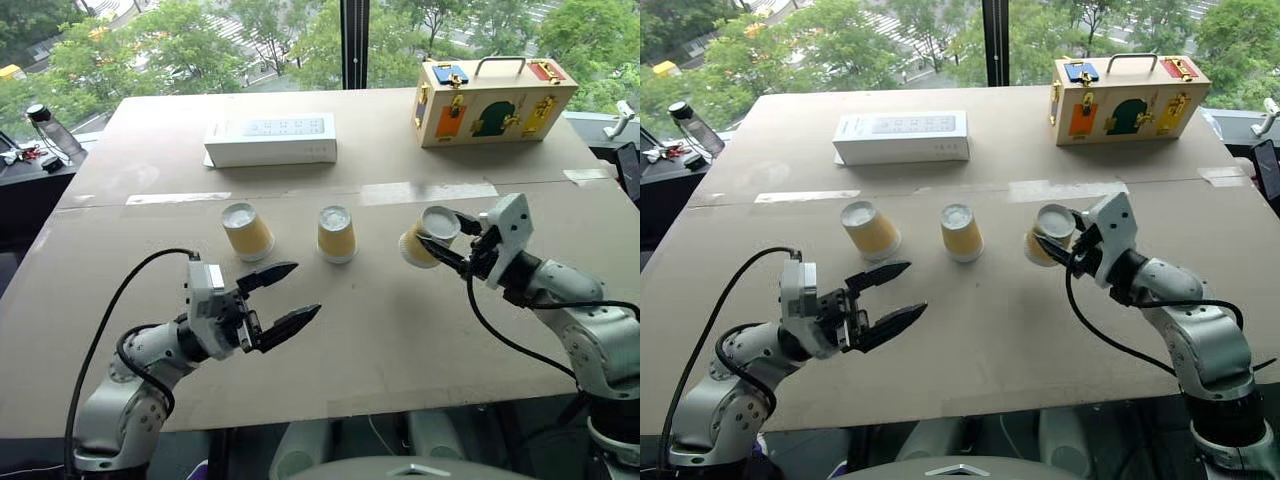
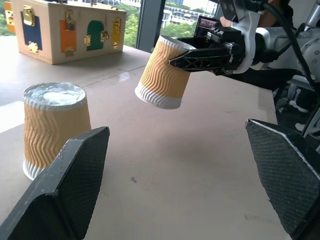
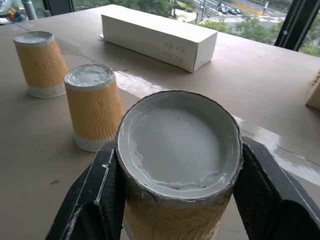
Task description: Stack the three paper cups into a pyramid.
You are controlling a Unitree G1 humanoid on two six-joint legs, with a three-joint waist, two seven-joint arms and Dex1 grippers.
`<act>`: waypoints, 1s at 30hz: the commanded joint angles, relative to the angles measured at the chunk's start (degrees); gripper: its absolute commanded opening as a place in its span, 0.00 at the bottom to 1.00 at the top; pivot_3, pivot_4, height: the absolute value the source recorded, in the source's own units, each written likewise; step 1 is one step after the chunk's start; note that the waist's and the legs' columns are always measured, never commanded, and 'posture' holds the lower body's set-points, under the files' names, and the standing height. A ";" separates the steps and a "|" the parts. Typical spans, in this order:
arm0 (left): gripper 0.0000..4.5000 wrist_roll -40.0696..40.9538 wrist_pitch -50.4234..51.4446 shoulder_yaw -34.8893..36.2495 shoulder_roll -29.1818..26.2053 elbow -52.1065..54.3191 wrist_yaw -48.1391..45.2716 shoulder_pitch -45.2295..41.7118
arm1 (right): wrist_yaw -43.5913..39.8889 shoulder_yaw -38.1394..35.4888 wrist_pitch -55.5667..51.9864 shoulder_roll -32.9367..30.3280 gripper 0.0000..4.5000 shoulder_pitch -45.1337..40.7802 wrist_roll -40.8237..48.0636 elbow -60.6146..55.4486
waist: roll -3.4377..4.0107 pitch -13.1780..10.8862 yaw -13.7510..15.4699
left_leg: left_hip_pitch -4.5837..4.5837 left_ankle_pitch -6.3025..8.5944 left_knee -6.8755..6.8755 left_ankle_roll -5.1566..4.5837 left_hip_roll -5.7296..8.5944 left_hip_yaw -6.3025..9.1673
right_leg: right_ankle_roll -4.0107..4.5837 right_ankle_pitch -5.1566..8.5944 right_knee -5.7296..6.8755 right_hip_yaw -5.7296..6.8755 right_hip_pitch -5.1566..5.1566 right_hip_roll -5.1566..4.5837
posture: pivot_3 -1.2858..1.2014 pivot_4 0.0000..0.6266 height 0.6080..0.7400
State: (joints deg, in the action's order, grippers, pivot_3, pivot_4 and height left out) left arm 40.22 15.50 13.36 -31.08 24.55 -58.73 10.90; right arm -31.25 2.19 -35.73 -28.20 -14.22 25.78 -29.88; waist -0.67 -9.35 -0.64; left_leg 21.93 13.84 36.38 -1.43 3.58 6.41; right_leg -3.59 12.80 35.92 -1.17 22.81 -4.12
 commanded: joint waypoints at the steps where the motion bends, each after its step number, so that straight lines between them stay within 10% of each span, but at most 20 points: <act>1: 1.00 3.62 -1.01 6.36 -3.04 -2.10 -4.68 2.82 | -3.52 5.51 4.25 1.15 0.48 -3.88 -2.97 4.62 | -0.04 0.01 0.21 | 0.02 0.00 0.01 0.00 0.04 0.07 | 0.01 0.00 0.00 0.06 -0.01 -0.01 | 0.52 0.24 1.00; 30: 1.00 7.22 -2.95 15.26 -3.30 -1.46 -11.15 13.53 | -7.83 12.38 8.23 6.06 0.48 -17.77 -14.91 27.34 | -0.02 -0.02 -0.18 | 0.07 0.05 -0.07 0.09 0.07 0.05 | 0.09 -0.03 -0.03 -0.02 0.23 -0.03 | 0.52 0.24 1.00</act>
State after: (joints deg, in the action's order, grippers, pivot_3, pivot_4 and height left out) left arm 46.34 13.58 27.20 -34.55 21.46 -69.81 23.98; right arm -38.50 14.48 -27.64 -22.23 -31.02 11.46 -2.88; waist -0.69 -9.38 -0.82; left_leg 22.00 13.88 36.31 -1.35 3.65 6.46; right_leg -3.50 12.77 35.89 -1.20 23.04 -4.16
